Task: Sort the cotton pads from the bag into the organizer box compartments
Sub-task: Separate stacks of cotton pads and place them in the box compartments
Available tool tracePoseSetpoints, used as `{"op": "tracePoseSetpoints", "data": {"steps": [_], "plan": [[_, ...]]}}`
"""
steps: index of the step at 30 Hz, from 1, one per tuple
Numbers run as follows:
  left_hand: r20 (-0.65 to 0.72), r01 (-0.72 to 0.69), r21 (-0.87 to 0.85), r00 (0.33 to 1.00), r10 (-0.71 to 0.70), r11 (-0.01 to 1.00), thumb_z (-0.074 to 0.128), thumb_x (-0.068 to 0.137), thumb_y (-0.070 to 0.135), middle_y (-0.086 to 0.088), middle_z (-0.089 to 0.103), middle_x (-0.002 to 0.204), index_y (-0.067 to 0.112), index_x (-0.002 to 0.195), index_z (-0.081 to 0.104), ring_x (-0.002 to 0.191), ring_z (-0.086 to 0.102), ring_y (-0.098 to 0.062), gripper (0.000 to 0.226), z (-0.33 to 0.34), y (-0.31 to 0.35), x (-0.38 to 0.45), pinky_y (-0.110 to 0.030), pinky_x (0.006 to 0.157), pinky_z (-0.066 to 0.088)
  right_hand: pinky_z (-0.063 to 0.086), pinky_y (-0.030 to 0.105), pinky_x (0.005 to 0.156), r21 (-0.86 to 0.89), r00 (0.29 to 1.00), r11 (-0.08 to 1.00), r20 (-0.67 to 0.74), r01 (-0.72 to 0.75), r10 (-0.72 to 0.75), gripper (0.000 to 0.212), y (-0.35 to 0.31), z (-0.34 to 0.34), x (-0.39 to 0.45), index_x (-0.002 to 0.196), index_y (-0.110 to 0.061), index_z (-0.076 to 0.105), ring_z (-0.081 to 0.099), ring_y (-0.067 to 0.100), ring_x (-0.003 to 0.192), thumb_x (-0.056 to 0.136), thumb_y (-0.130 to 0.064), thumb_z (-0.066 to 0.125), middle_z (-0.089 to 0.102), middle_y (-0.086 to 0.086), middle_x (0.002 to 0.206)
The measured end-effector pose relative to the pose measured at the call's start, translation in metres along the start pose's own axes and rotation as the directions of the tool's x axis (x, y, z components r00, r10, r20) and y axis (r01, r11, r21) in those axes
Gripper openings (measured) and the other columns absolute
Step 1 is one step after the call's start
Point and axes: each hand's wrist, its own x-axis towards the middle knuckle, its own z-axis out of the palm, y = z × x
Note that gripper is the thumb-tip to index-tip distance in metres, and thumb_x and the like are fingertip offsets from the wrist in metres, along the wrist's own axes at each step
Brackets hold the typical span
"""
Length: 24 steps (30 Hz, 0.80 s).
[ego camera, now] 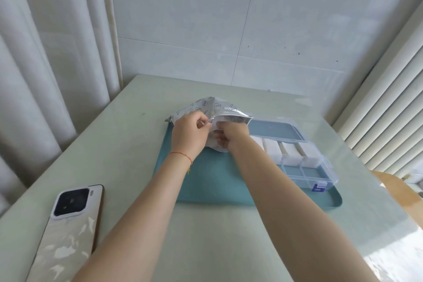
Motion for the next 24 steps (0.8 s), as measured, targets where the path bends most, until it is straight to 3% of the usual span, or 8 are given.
{"op": "tracePoseSetpoints", "data": {"steps": [8,12,17,20,22,24], "plan": [[-0.009,0.04,0.053,0.999,-0.039,0.998,0.068,0.084,0.017,0.001,0.062,0.074,0.016,0.081,0.066,0.075,0.058,-0.019,0.004,-0.001,0.0,0.0,-0.029,0.066,0.044,0.042,0.021,0.04,-0.171,0.972,0.957,0.038,0.235,-0.232,0.006,-0.004,-0.034,-0.022,0.08,-0.005,0.062,0.052,0.013,0.04,0.086,-0.002,0.063,0.061,0.009,0.064],[0.075,0.055,0.06,0.995,-0.06,0.997,0.069,0.082,0.027,0.004,0.063,0.081,0.021,0.088,0.067,0.078,0.059,-0.015,0.009,-0.005,0.009,-0.004,-0.027,0.069,0.044,0.042,0.02,0.04,-0.207,0.966,0.946,0.113,0.251,-0.231,0.006,-0.008,-0.062,-0.036,0.093,0.001,0.065,0.05,0.013,0.041,0.088,-0.002,0.063,0.058,0.009,0.066],[0.079,0.038,-0.093,0.996,-0.031,0.995,0.058,0.085,0.028,0.005,0.062,0.067,0.022,0.076,0.065,0.069,0.062,-0.018,0.012,-0.003,0.035,-0.013,-0.029,0.067,0.049,0.044,0.021,0.046,-0.265,0.943,0.928,0.275,0.263,-0.188,0.012,-0.015,-0.109,-0.049,0.099,0.003,0.068,0.052,0.014,0.048,0.089,-0.002,0.065,0.063,0.008,0.07],[0.169,0.123,-0.203,0.982,-0.089,0.971,0.054,0.088,0.025,0.002,0.064,0.067,0.015,0.078,0.066,0.061,0.065,-0.018,0.018,0.003,0.052,-0.017,-0.033,0.064,0.054,0.043,0.021,0.049,-0.194,0.906,0.929,0.353,0.314,-0.232,0.013,-0.019,-0.133,-0.055,0.099,0.003,0.069,0.051,0.015,0.052,0.088,-0.003,0.067,0.061,0.005,0.066],[0.392,0.352,-0.358,0.897,-0.203,0.865,0.053,0.094,0.028,-0.007,0.064,0.075,0.009,0.088,0.064,0.058,0.063,-0.018,0.023,0.013,0.065,-0.019,-0.031,0.062,0.055,0.041,0.021,0.049,-0.159,0.876,0.919,0.395,0.361,-0.276,0.005,-0.022,-0.144,-0.057,0.093,-0.003,0.069,0.051,0.015,0.052,0.087,-0.003,0.068,0.06,0.002,0.061],[0.697,0.615,-0.432,0.692,-0.189,0.659,0.052,0.095,0.044,-0.012,0.062,0.085,0.009,0.105,0.062,0.073,0.063,-0.025,0.038,0.021,0.074,-0.022,-0.031,0.072,0.055,0.04,0.022,0.051,-0.175,0.849,0.894,0.428,0.413,-0.309,0.002,-0.024,-0.151,-0.06,0.09,-0.007,0.068,0.052,0.015,0.055,0.088,-0.006,0.069,0.061,0.001,0.064]]}}
